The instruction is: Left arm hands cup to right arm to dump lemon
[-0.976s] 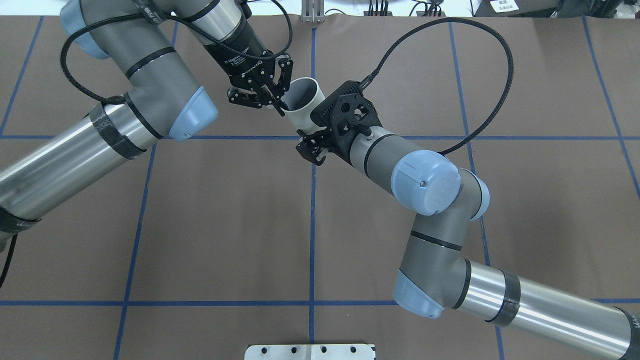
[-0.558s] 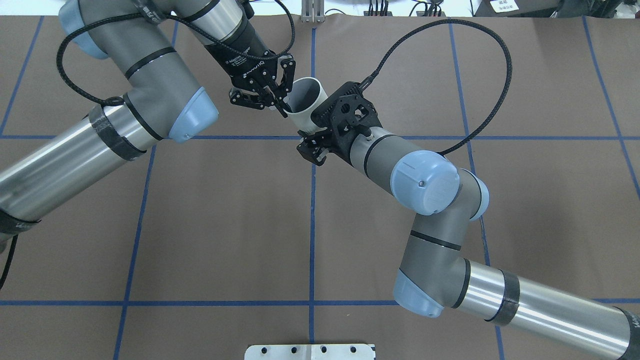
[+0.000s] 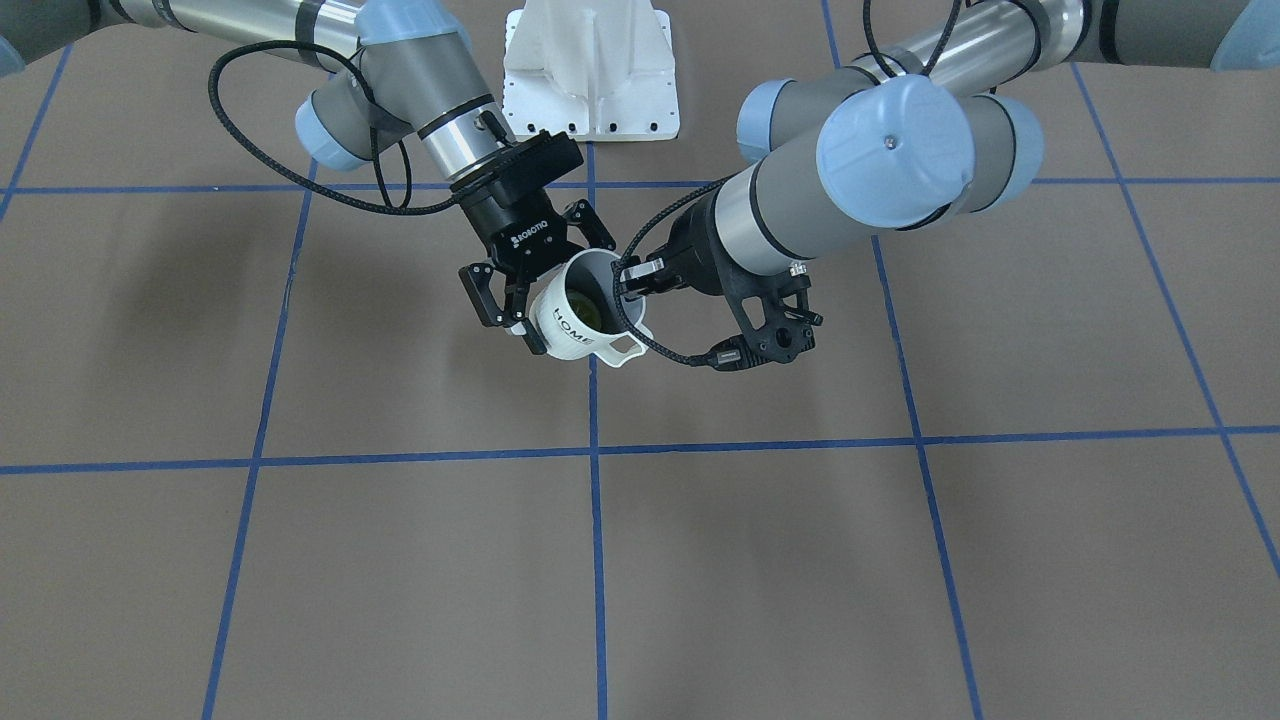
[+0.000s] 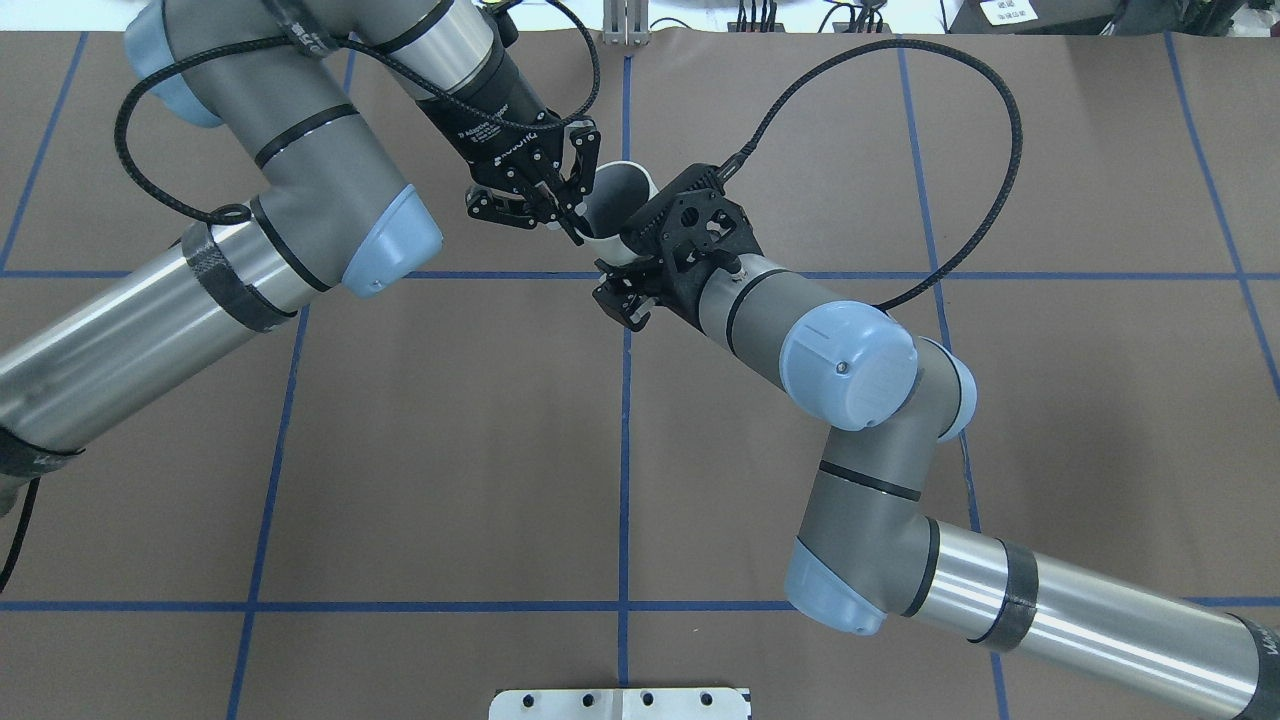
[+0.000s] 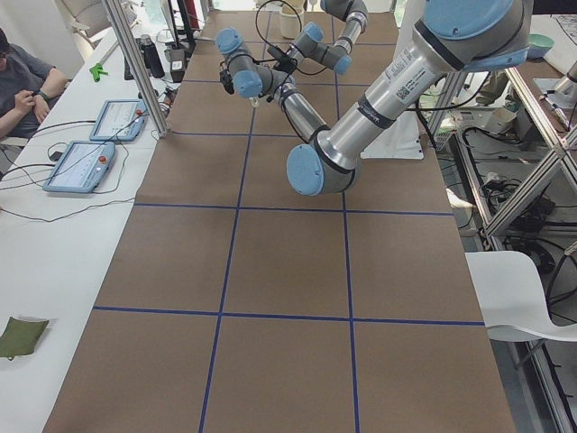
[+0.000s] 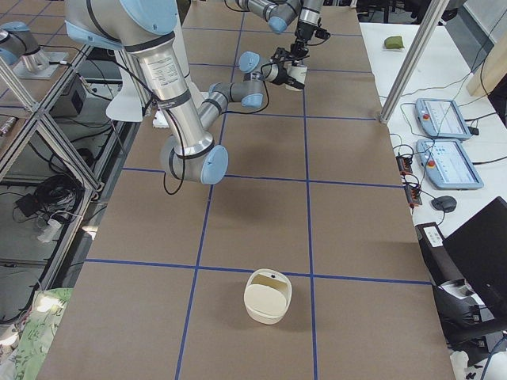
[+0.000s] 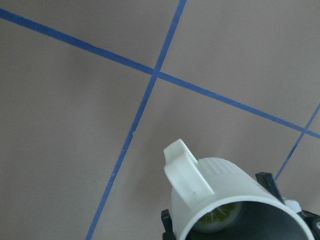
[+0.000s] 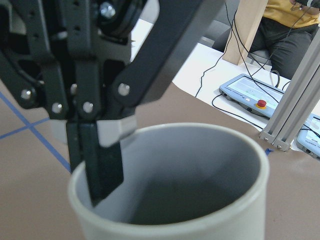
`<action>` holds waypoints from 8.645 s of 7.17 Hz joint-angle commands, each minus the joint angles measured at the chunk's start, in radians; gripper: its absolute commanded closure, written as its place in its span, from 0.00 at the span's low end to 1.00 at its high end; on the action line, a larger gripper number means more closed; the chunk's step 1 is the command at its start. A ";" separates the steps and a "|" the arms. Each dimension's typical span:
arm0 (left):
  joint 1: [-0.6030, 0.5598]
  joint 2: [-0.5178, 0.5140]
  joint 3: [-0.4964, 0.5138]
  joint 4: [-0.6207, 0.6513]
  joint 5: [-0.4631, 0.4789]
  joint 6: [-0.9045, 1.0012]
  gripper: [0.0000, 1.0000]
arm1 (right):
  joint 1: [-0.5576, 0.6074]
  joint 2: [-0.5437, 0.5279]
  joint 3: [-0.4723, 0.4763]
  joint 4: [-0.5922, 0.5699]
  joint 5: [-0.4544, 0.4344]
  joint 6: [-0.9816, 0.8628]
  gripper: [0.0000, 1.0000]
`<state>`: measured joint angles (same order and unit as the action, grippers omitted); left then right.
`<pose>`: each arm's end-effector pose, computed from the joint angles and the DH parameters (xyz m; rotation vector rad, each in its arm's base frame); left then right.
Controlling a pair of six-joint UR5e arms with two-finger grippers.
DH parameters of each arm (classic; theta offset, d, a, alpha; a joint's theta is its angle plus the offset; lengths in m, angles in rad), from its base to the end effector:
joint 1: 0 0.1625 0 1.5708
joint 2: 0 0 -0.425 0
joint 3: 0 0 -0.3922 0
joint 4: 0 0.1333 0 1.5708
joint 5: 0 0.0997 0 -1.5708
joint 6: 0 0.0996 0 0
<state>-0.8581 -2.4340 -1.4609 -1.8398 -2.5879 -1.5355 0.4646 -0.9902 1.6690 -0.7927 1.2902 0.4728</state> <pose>0.4247 -0.5657 0.1127 -0.4266 1.2230 -0.1856 -0.5044 -0.4327 0.1834 1.1848 -0.8684 -0.3118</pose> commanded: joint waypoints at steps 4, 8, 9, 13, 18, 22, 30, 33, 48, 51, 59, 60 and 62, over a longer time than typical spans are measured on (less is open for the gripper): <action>-0.004 0.007 -0.032 -0.013 -0.012 0.006 0.00 | 0.002 -0.001 0.008 -0.008 0.004 0.047 1.00; -0.070 0.024 -0.027 -0.012 0.049 0.018 0.00 | 0.098 -0.118 0.026 0.001 0.020 0.354 1.00; -0.068 0.032 -0.026 -0.012 0.110 0.020 0.00 | 0.174 -0.169 0.026 0.004 0.046 0.389 0.94; -0.070 0.036 -0.018 -0.009 0.214 0.021 0.00 | 0.429 -0.584 0.090 0.342 0.288 0.429 0.84; -0.068 0.066 -0.007 -0.010 0.281 0.123 0.00 | 0.827 -0.870 0.057 0.677 0.755 0.591 0.84; -0.065 0.110 -0.007 -0.036 0.298 0.178 0.00 | 0.884 -0.884 -0.285 1.246 0.807 0.876 0.84; -0.065 0.112 -0.010 -0.036 0.307 0.179 0.00 | 0.993 -0.857 -0.525 1.544 0.845 1.619 0.84; -0.065 0.112 -0.010 -0.036 0.316 0.193 0.00 | 1.034 -0.825 -0.549 1.613 0.799 1.994 0.84; -0.061 0.110 -0.016 -0.035 0.338 0.193 0.00 | 1.123 -0.740 -0.641 1.770 0.719 2.972 0.70; -0.058 0.112 -0.016 -0.035 0.338 0.193 0.00 | 1.122 -0.735 -0.632 1.787 0.732 2.797 0.70; -0.058 0.113 -0.016 -0.036 0.336 0.193 0.00 | 1.119 -0.729 -0.594 1.799 0.952 1.704 0.70; -0.058 0.113 -0.016 -0.036 0.336 0.193 0.00 | 1.119 -0.734 -0.591 1.767 0.987 1.534 0.70; -0.058 0.115 -0.016 -0.039 0.336 0.195 0.00 | 1.120 -0.745 -0.441 1.550 1.024 1.318 0.69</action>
<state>-0.9158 -2.3200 -1.4772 -1.8775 -2.2519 -1.3419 1.5839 -1.7303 1.1305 0.8938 2.2917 1.9136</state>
